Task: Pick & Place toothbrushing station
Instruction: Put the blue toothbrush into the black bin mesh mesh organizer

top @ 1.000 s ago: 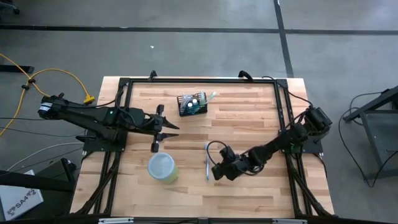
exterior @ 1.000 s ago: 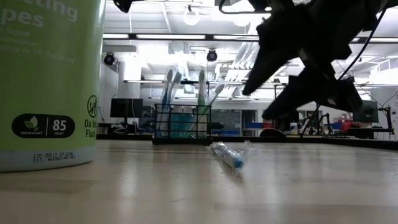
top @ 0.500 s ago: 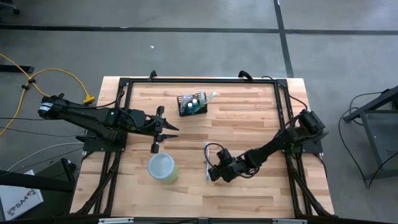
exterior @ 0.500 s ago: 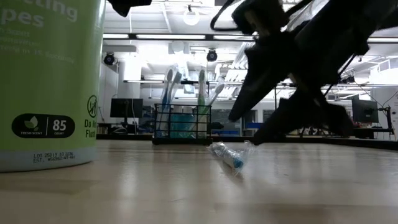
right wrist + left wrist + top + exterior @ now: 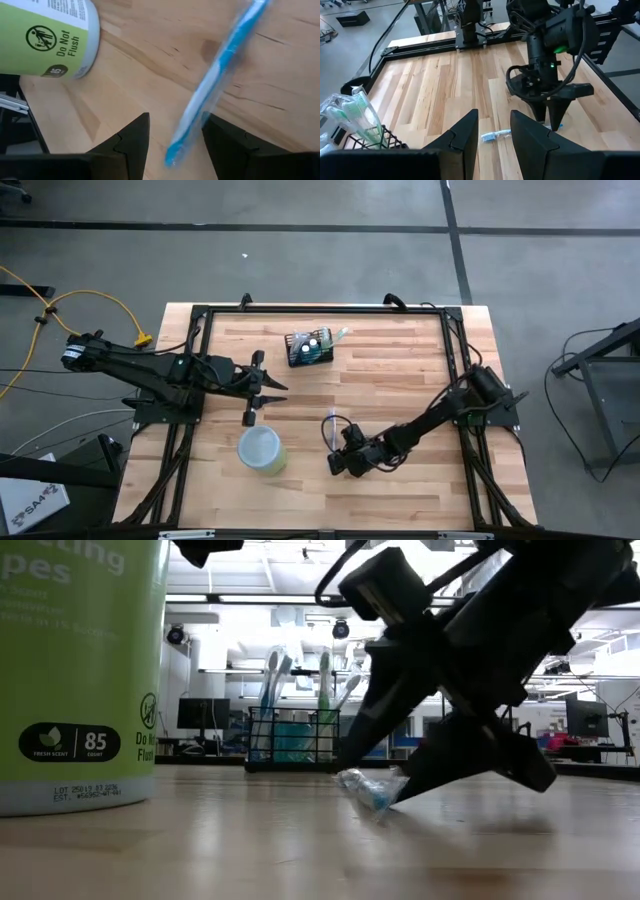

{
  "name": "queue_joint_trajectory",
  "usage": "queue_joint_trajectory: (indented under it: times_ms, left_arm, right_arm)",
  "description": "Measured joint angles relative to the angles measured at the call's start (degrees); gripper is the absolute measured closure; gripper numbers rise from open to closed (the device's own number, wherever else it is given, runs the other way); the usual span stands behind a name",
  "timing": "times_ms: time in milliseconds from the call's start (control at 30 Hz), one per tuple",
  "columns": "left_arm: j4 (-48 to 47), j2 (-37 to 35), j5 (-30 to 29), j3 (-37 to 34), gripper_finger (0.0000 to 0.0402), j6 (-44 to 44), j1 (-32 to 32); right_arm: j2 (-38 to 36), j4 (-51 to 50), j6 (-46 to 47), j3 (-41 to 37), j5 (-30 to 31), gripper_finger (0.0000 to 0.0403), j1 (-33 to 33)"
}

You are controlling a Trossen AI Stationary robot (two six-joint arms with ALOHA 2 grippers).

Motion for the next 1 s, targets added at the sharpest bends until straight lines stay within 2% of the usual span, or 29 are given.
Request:
queue_joint_trajectory:
  times_ms: [367, 500, 767, 1000]
  left_arm:
    - [-0.9, 0.0, 4.1, 0.0, 0.0294, 0.4, -0.1]
    - [-0.9, 0.0, 4.2, 0.0, 0.0294, 0.4, -0.1]
    - [-0.9, 0.0, 4.2, 0.0, 0.0294, 0.4, -0.1]
    - [-1.2, 0.0, 4.2, 0.0, 0.0294, 0.4, -0.1]
  right_arm:
    - [0.2, -2.0, 1.4, 0.4, 0.3, 0.024, -1.4]
    - [0.2, -2.5, 1.3, 0.4, 0.7, 0.0276, -1.5]
    - [0.4, -4.6, 0.3, 0.4, 3.5, 0.0381, -1.6]
    - [0.4, -5.3, 0.2, 0.3, 6.7, 0.0391, -1.6]
